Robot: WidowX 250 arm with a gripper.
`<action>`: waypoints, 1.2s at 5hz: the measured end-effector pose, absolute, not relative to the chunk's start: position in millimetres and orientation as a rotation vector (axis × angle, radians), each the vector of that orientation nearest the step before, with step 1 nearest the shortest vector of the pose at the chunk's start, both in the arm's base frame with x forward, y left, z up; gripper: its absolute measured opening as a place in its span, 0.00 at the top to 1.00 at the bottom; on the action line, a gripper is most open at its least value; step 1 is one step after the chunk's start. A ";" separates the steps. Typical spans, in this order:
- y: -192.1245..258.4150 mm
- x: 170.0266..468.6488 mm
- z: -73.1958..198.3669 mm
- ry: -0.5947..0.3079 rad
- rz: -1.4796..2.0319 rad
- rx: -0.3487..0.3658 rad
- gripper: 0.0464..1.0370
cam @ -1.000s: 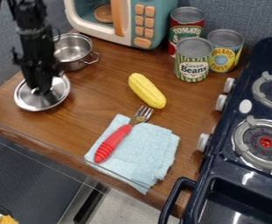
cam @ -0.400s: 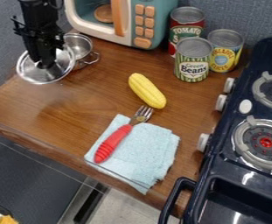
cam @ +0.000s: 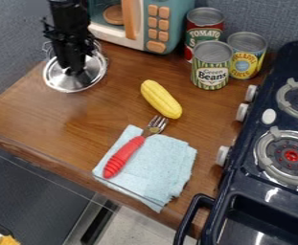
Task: Moved the pot lid to the centre of the table
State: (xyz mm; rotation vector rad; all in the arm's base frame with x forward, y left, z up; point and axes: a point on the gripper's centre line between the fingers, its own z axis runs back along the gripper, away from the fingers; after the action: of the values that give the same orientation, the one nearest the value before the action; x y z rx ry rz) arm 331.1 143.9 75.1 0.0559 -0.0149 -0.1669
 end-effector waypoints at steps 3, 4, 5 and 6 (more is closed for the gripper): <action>79.9 317.2 82.5 -0.064 -0.371 0.059 0.77; 57.0 312.9 74.5 -0.033 -0.445 0.055 0.77; 53.8 311.8 73.4 -0.030 -0.449 0.046 0.77; 65.0 316.5 63.3 0.002 -0.390 0.030 0.77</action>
State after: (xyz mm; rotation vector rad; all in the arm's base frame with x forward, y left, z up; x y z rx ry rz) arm 316.5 65.0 63.3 0.0297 0.0017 -0.3901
